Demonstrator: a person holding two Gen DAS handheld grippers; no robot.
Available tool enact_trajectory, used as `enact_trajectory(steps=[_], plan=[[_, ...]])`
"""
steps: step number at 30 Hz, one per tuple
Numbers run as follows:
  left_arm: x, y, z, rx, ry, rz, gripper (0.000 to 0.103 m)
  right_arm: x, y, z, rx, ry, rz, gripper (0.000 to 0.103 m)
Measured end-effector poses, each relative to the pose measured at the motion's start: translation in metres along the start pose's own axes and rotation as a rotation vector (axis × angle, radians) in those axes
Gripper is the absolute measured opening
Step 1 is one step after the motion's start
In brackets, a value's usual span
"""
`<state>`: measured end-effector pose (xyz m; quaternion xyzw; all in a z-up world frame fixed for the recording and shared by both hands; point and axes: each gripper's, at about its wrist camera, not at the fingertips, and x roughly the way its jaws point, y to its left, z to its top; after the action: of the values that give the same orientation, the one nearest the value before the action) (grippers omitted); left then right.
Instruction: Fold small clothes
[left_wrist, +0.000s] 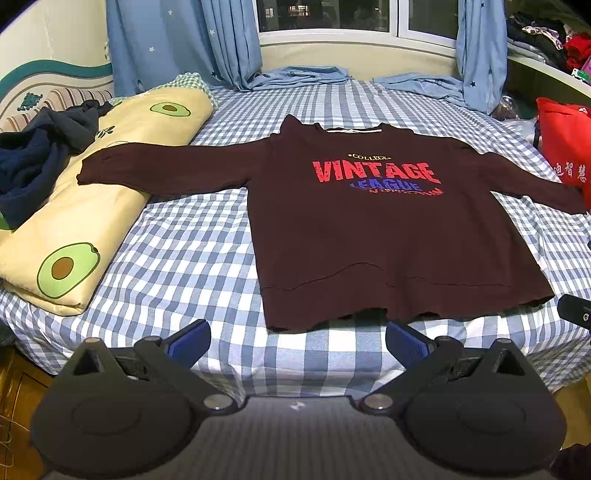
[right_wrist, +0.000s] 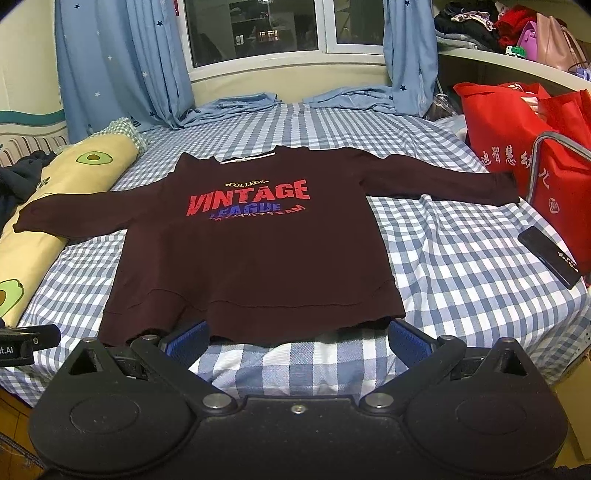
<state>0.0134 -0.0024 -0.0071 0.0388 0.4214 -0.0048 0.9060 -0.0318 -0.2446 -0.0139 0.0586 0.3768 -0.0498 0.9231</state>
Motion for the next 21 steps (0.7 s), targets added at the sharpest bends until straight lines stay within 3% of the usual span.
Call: enact_trajectory(steps=[21], plan=[[0.031,0.01,0.023,0.008,0.054,-0.004,0.102,0.029,0.007,0.02,0.025,0.054,-0.033,0.103]])
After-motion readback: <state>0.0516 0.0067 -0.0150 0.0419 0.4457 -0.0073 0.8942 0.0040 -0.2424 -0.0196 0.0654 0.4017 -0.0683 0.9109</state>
